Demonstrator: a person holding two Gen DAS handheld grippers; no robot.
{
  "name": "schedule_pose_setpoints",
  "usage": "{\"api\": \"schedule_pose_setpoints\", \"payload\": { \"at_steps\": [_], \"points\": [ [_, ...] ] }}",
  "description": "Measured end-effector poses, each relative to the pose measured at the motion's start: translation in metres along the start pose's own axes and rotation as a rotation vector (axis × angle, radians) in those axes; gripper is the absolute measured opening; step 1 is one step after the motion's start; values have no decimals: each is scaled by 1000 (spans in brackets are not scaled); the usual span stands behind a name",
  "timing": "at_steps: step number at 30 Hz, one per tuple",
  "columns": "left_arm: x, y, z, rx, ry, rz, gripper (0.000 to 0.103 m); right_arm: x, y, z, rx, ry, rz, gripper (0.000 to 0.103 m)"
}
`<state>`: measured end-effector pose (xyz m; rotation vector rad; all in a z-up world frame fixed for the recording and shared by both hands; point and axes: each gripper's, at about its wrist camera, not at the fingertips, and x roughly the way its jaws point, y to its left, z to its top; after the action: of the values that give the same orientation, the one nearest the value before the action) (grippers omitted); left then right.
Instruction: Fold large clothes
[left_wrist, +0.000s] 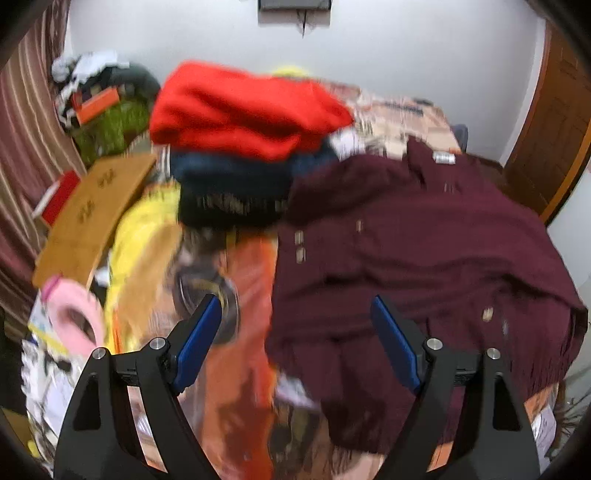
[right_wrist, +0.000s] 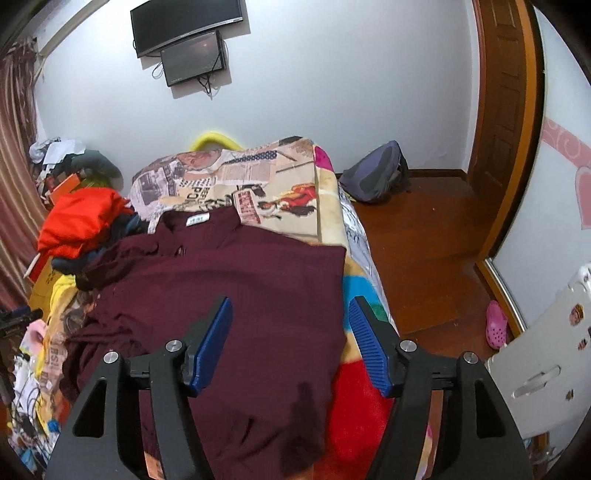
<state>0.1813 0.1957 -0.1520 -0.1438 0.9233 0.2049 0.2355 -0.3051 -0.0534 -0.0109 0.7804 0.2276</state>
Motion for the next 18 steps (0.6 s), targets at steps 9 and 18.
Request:
{"api": "schedule_pose_setpoints", "payload": {
  "at_steps": [9,18],
  "points": [
    [27,15,-59,-120,162,-90,82,9,5,-61,22,103,-66,62],
    [47,0,-81,-186,238,-227,82,19,2,-107,132,221,-16,62]
  ]
}}
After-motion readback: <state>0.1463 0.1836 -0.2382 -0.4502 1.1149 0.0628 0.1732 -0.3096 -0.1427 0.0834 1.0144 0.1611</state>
